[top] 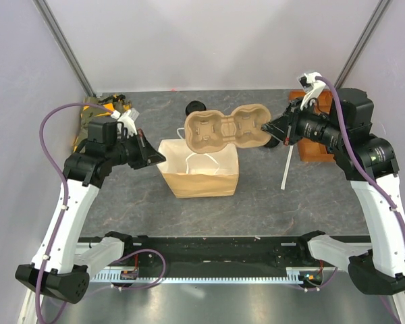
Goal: Pack the takeout coffee
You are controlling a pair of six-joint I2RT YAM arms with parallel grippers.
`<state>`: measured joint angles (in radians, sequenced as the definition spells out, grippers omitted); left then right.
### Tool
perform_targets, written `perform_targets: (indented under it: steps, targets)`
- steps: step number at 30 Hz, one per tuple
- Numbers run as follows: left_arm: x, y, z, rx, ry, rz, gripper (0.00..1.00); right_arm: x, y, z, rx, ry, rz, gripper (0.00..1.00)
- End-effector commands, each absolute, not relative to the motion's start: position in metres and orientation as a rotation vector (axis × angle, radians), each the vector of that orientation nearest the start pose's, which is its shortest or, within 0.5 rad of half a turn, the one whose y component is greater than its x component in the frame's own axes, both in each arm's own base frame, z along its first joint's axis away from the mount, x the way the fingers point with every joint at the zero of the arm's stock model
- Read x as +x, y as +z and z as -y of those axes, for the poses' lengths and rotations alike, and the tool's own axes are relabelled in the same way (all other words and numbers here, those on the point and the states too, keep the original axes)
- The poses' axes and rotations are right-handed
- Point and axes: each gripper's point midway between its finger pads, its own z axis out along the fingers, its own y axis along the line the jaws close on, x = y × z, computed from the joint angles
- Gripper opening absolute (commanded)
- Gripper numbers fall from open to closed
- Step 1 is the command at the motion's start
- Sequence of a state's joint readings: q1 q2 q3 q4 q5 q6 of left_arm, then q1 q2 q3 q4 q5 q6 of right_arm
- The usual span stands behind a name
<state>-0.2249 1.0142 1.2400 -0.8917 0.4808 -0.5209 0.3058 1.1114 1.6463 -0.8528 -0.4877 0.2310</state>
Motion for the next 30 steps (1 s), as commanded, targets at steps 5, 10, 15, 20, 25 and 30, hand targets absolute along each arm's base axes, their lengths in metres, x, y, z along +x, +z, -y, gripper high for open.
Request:
perform_targets:
  steps: [5, 10, 15, 20, 25, 30]
  targets:
    - [0.231, 0.285, 0.16, -0.154, -0.989, -2.282, 0.02, 0.239, 0.403, -0.167, -0.37, 0.795, -1.92, 0.0]
    - [0.231, 0.283, 0.163, -0.215, -1.029, -2.281, 0.02, 0.241, 0.391, -0.158, -0.352, 0.715, -1.934, 0.0]
    - [0.235, 0.28, 0.164, -0.289, -1.052, -2.289, 0.02, 0.235, 0.367, -0.151, -0.408, 0.618, -1.957, 0.0]
    - [0.239, 0.28, 0.168, -0.31, -1.073, -2.292, 0.02, 0.232, 0.353, -0.143, -0.444, 0.543, -1.952, 0.0]
    - [0.237, 0.273, 0.17, -0.319, -1.094, -2.31, 0.02, 0.232, 0.366, -0.137, -0.429, 0.516, -1.879, 0.0]
    - [0.237, 0.27, 0.171, -0.315, -1.107, -2.314, 0.02, 0.23, 0.38, -0.141, -0.418, 0.554, -1.82, 0.0]
